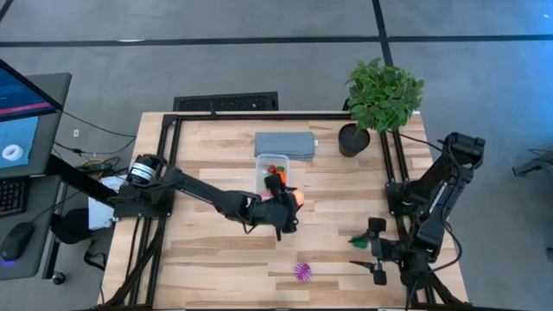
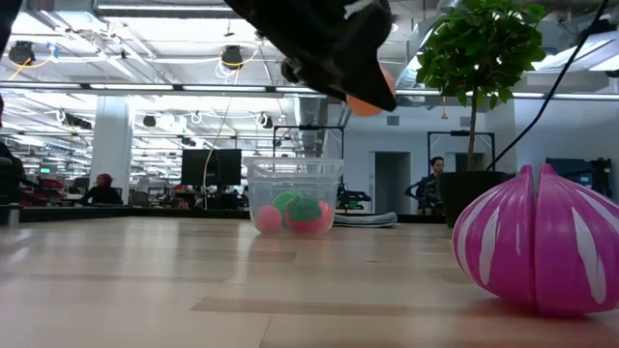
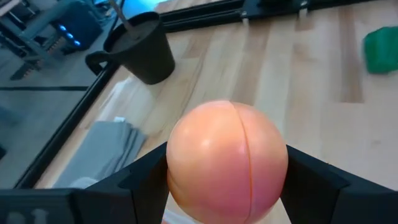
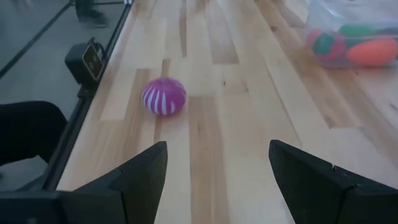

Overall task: Pick and placing Produce into tupperware
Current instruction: Put the pink peach into the transparent bin

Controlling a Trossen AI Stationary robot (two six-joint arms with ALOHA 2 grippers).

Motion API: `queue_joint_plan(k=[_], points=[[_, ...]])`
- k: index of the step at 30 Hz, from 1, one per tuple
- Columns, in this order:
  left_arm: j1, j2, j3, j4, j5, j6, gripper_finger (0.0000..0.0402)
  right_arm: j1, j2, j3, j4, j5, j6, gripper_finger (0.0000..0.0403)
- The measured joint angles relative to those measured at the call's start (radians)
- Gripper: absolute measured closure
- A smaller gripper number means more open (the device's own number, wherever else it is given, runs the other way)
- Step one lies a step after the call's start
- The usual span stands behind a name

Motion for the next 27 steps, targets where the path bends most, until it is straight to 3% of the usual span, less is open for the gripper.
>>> queue_joint_plan(k=[9,17,27], points=[[0.092,0.000,0.000,-0.112,0.069,0.054,0.0158,0.052,0.134,0.000,-0.003,0.000,0.133,0.0097],[0.157,-0.007,0.000,-0.151,0.165,0.081,0.0158,0.064,0.155,0.000,0.001,-0.009,0.208,0.0097],[0.212,-0.146,0.000,-0.361,0.254,0.088,0.0164,0.067,0.155,0.000,0.017,-0.009,0.216,0.0097]])
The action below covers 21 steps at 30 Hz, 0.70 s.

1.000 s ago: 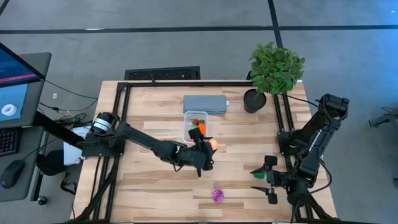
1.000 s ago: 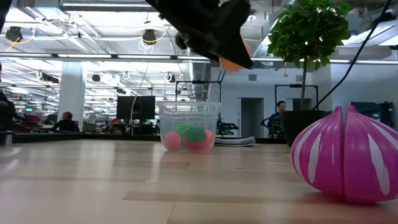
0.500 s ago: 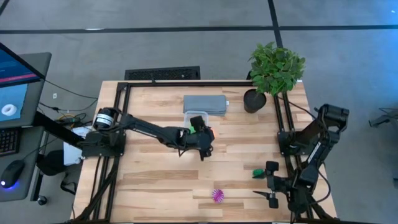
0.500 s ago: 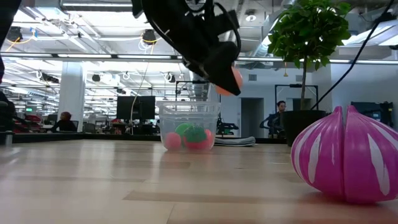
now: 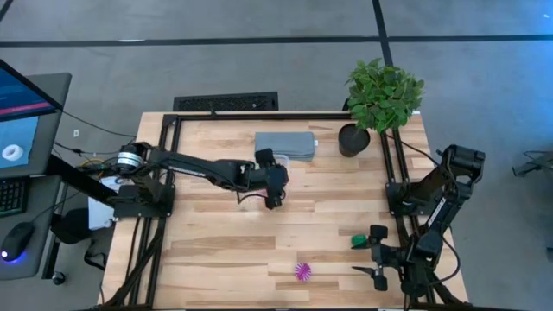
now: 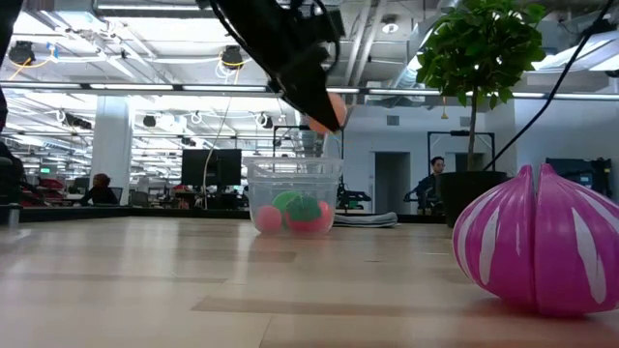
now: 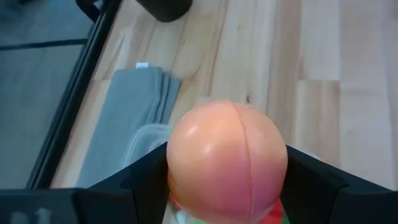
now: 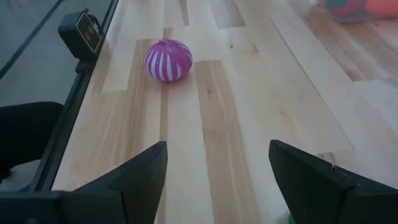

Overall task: Pick and placing Produce into tupperware
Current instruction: Put the pink peach into the transparent bin

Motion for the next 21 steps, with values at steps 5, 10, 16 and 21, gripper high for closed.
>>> queue_joint_plan(k=[5,10,16,21], points=[[0.042,-0.037,0.000,-0.059,0.054,0.000,0.0161,-0.002,0.000,0.000,-0.001,0.003,-0.006,0.0097],[0.113,-0.046,-0.045,-0.078,0.151,-0.006,0.0161,-0.002,0.000,0.000,-0.001,0.006,-0.008,0.0097],[0.198,-0.065,-0.149,0.033,0.261,-0.007,0.0163,-0.002,0.000,0.000,-0.001,0.007,-0.009,0.0097],[0.244,-0.066,-0.171,0.072,0.308,0.014,0.0161,-0.004,0.000,0.000,-0.015,0.007,-0.009,0.0097]])
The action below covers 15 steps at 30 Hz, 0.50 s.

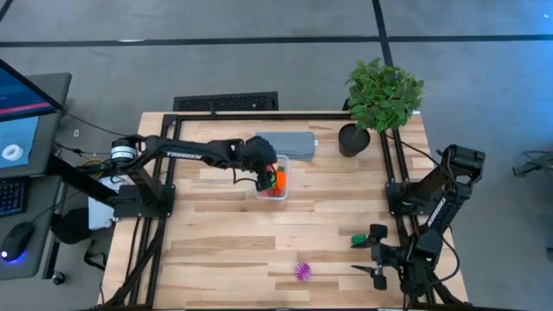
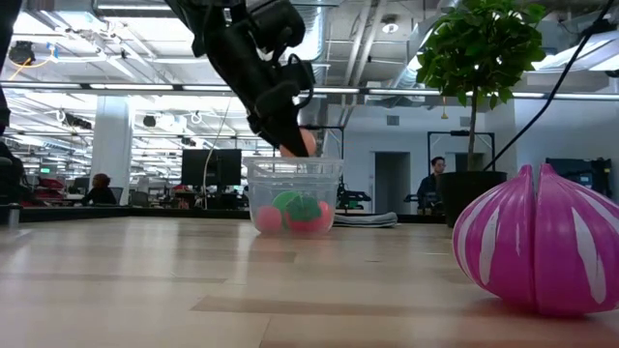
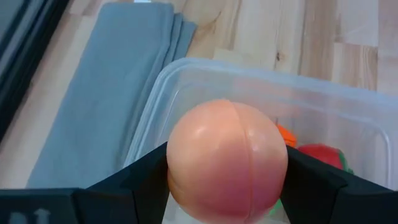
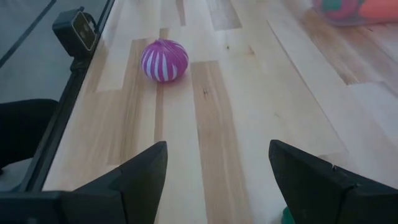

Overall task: Pick and placing Produce into tupperware
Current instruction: Put the pink peach into the transparent bin

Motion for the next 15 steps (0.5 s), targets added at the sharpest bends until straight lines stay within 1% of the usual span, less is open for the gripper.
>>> queue_joint_plan(k=[8,15], points=[[0.049,0.000,-0.001,0.018,0.111,0.008,0.0161,-0.033,0.000,0.000,-0.018,-0.001,-0.002,0.0097],[0.053,0.000,-0.001,0.021,0.125,0.014,0.0161,-0.039,0.000,0.000,-0.021,-0.004,-0.002,0.0097]])
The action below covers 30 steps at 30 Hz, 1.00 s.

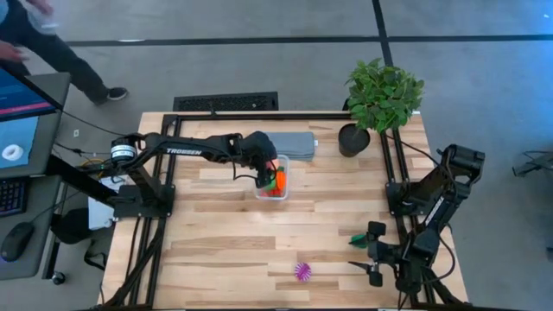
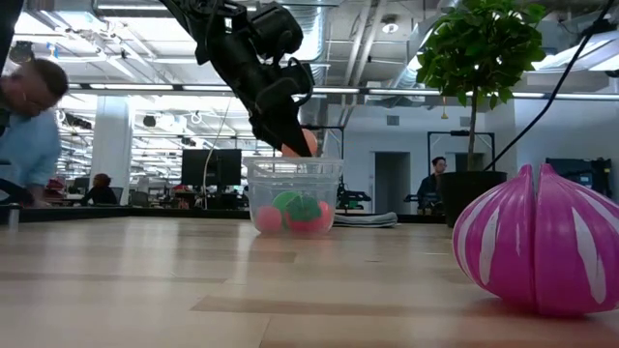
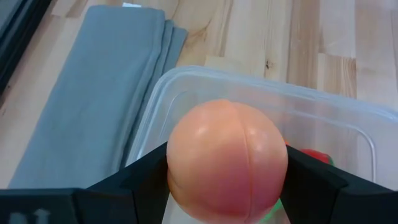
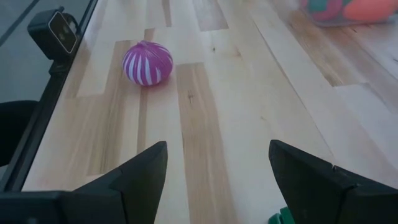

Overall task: Pick and placing Produce into tupperware
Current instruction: Put the pink peach into the transparent bin, then put the green bell pepper into the transparent bin

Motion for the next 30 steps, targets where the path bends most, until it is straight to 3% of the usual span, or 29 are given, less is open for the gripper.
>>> queue_joint_plan(k=[30], points=[[0.019,-0.005,-0.076,0.130,0.003,-0.015,0.0120,0.000,-0.001,0.000,0.002,-0.001,0.002,0.0097]])
